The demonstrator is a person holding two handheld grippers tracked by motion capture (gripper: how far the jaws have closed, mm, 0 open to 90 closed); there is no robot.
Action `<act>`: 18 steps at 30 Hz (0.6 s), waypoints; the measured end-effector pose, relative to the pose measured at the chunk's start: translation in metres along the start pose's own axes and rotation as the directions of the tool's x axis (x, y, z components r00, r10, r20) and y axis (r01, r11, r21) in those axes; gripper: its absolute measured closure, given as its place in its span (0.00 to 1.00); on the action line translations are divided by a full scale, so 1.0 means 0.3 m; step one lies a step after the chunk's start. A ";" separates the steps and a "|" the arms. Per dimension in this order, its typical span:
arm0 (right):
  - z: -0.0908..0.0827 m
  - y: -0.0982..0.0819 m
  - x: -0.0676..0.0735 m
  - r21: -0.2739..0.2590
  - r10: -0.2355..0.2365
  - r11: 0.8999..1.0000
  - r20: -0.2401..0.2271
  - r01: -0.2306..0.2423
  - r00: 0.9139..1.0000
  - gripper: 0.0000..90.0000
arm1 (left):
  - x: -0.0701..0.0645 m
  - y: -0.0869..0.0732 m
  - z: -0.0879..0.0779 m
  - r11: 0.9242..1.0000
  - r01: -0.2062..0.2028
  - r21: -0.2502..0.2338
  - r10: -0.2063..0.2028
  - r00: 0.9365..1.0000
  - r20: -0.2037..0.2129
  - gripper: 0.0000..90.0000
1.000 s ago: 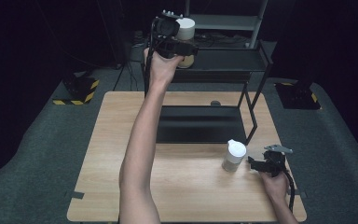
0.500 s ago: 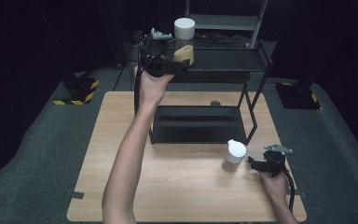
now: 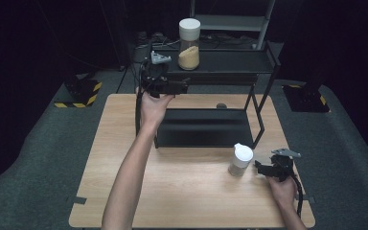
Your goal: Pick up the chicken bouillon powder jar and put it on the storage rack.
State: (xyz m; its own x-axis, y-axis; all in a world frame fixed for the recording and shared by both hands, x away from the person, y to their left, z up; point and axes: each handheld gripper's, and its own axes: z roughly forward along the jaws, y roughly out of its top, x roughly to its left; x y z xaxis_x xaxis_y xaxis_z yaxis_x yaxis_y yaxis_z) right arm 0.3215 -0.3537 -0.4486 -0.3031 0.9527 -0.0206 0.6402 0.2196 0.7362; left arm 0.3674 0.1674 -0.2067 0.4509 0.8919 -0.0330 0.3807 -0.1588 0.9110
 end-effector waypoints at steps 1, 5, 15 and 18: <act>0.000 0.000 0.000 0.000 0.000 1.000 0.000 0.000 1.000 0.09 | -0.001 -0.009 0.001 1.000 0.001 -0.001 -0.001 1.000 0.005 0.06; 0.000 0.000 0.000 0.000 0.000 1.000 0.000 0.000 1.000 0.09 | -0.014 -0.044 0.007 1.000 -0.016 0.008 0.016 1.000 0.013 0.06; 0.000 0.000 0.000 0.000 0.000 1.000 0.000 0.000 1.000 0.09 | -0.006 -0.139 0.029 1.000 -0.012 0.024 0.011 0.999 0.049 0.06; 0.000 0.000 0.000 0.000 0.000 1.000 0.000 0.000 1.000 0.09 | 0.002 -0.184 0.042 1.000 -0.006 0.028 0.004 0.997 0.077 0.06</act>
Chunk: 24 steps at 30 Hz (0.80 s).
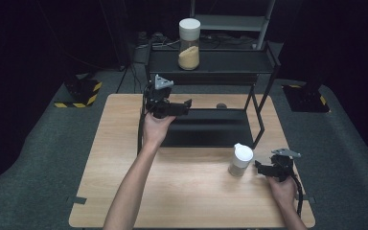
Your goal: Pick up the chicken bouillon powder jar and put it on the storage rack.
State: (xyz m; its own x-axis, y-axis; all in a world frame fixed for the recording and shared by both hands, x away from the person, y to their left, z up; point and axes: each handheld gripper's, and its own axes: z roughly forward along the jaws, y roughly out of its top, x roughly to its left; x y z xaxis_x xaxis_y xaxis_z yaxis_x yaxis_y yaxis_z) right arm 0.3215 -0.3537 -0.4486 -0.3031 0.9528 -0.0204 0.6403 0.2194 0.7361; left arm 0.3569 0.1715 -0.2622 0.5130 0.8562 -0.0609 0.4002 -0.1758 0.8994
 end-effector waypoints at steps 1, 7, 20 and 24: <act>0.000 0.000 0.000 0.000 0.000 1.000 0.000 0.000 1.000 0.09 | 0.000 -0.015 0.005 1.000 -0.003 0.004 0.003 1.000 0.006 0.06; 0.000 0.000 0.000 0.000 0.000 1.000 0.000 0.000 1.000 0.09 | -0.006 -0.070 0.019 1.000 -0.012 0.022 0.012 1.000 0.006 0.06; 0.000 0.000 0.000 0.000 0.000 1.000 0.000 0.000 1.000 0.09 | -0.013 -0.225 0.060 0.998 -0.024 0.051 0.024 1.000 0.005 0.06; 0.000 0.000 0.000 0.000 0.000 1.000 0.000 0.000 1.000 0.09 | -0.018 -0.285 0.075 0.998 -0.017 0.061 0.017 1.000 -0.002 0.06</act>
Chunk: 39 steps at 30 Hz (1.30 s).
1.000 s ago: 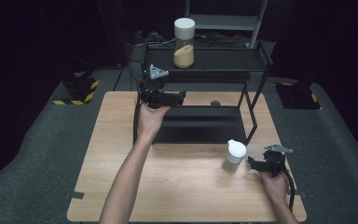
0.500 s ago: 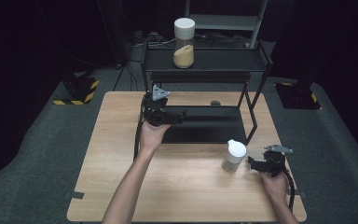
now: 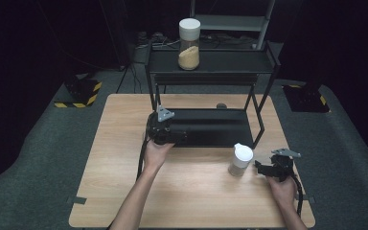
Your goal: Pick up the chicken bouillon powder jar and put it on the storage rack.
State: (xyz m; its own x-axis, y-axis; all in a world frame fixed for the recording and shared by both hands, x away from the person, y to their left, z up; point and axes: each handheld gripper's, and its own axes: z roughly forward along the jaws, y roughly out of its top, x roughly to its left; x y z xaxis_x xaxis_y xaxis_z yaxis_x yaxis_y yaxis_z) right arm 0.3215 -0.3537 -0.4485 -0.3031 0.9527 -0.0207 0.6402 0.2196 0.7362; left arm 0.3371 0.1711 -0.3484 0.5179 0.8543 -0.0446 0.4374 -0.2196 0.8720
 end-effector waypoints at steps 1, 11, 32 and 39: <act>0.000 0.000 0.000 0.000 0.000 1.000 0.000 0.000 1.000 0.09 | 0.000 -0.016 0.004 1.000 0.004 0.001 -0.004 1.000 0.001 0.06; 0.000 0.000 0.000 0.000 0.000 1.000 0.000 0.000 1.000 0.09 | -0.005 -0.150 0.058 0.999 -0.007 0.048 0.007 1.000 -0.006 0.06; 0.000 0.001 0.000 0.000 0.001 1.000 0.000 -0.001 1.000 0.09 | 0.010 -0.298 0.156 0.987 0.064 0.149 -0.057 0.997 -0.054 0.05; 0.001 0.001 0.000 0.001 0.002 1.000 0.000 -0.002 1.000 0.09 | 0.004 -0.313 0.183 0.980 0.081 0.180 -0.069 0.995 -0.067 0.05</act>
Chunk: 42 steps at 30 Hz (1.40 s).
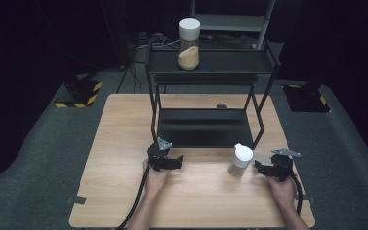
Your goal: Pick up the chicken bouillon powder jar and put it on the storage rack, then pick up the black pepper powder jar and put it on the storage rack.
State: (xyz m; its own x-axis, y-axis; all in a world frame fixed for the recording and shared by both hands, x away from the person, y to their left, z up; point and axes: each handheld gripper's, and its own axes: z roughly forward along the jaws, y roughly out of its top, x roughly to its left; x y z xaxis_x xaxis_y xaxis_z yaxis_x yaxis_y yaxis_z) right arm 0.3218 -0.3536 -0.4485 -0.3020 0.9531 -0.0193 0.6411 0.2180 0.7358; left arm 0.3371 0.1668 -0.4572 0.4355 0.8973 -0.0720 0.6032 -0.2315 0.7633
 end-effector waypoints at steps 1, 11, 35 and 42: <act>0.000 0.000 0.000 0.000 0.000 1.000 0.000 0.000 1.000 0.09 | -0.001 0.001 0.003 1.000 0.001 0.007 -0.001 1.000 -0.001 0.05; 0.000 0.000 0.000 0.000 0.000 1.000 0.000 0.000 1.000 0.09 | -0.050 0.031 0.019 0.997 -0.048 0.066 0.051 0.997 -0.050 0.03; -0.068 -0.039 0.003 -0.039 -0.097 0.995 -0.171 0.092 0.980 0.04 | -0.051 0.029 0.019 0.997 -0.041 0.063 0.044 0.998 -0.048 0.03; -0.084 -0.060 0.023 -0.059 -0.155 0.988 -0.260 0.145 0.953 0.04 | -0.050 0.029 0.019 0.997 -0.040 0.063 0.043 0.998 -0.048 0.03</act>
State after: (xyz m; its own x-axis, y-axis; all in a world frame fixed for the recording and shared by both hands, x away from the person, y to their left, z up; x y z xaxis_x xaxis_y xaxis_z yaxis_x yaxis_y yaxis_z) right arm 0.2902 -0.3562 -0.4448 -0.5708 0.8200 0.0435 0.5476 0.3406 0.7643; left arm 0.3395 0.1491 -0.4532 0.4289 0.9033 -0.0082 0.6260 -0.2907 0.7236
